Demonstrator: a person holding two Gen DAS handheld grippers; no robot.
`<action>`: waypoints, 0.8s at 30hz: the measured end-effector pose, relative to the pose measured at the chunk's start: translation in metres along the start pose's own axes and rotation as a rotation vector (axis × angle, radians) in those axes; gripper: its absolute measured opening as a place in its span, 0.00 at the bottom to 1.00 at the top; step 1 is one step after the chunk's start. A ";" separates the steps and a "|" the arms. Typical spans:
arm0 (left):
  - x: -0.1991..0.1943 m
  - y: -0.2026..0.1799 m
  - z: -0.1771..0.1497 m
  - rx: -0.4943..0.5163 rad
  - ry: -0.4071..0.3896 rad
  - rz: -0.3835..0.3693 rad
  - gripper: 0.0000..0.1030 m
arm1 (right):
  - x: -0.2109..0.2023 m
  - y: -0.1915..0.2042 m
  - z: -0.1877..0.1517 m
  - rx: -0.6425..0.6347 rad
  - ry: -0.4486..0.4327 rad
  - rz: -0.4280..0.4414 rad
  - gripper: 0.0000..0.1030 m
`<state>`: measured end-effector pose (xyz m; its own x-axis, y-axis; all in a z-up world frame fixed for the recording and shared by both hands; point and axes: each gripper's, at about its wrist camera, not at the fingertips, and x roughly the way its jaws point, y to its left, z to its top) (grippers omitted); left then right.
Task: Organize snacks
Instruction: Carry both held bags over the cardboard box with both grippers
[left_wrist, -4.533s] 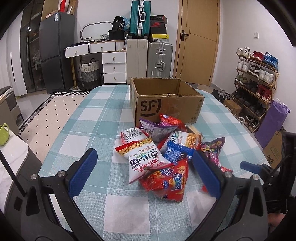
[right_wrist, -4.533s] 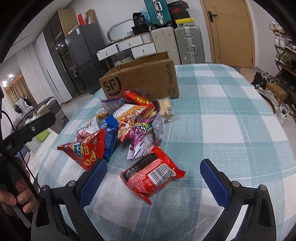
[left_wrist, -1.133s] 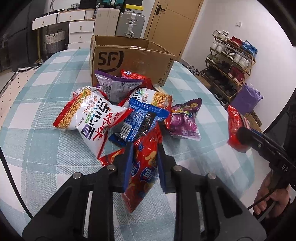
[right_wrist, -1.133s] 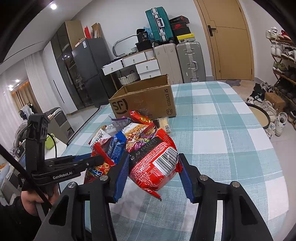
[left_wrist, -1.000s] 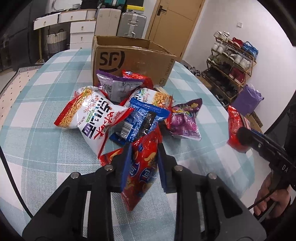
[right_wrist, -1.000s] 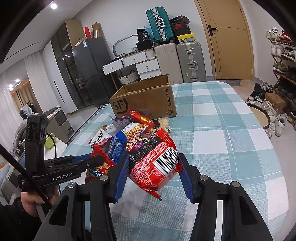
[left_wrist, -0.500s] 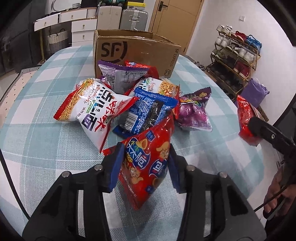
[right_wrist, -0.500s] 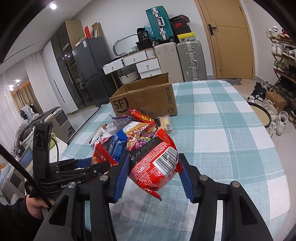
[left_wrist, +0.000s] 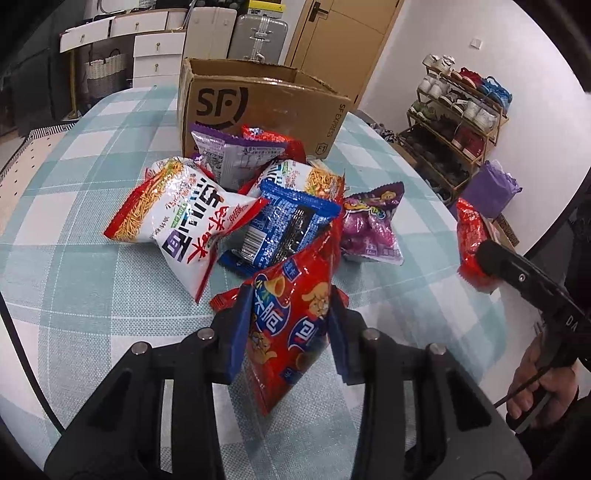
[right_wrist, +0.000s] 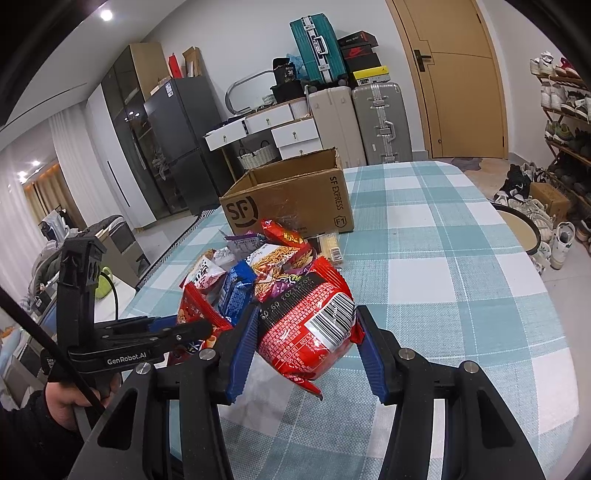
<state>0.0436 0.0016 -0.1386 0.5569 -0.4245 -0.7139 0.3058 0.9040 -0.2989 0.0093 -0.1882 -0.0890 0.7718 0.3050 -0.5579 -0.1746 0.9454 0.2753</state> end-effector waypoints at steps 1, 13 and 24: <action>-0.002 0.000 0.001 -0.003 0.002 -0.008 0.34 | -0.001 0.000 0.000 0.001 0.000 0.001 0.51; -0.064 -0.015 0.044 0.088 -0.111 -0.020 0.34 | -0.015 0.020 0.037 -0.056 -0.043 0.072 0.51; -0.112 -0.019 0.156 0.160 -0.230 0.026 0.34 | -0.028 0.043 0.140 -0.126 -0.116 0.183 0.51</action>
<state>0.0958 0.0244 0.0456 0.7213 -0.4180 -0.5523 0.3966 0.9030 -0.1655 0.0656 -0.1720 0.0482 0.7844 0.4637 -0.4120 -0.3867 0.8849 0.2597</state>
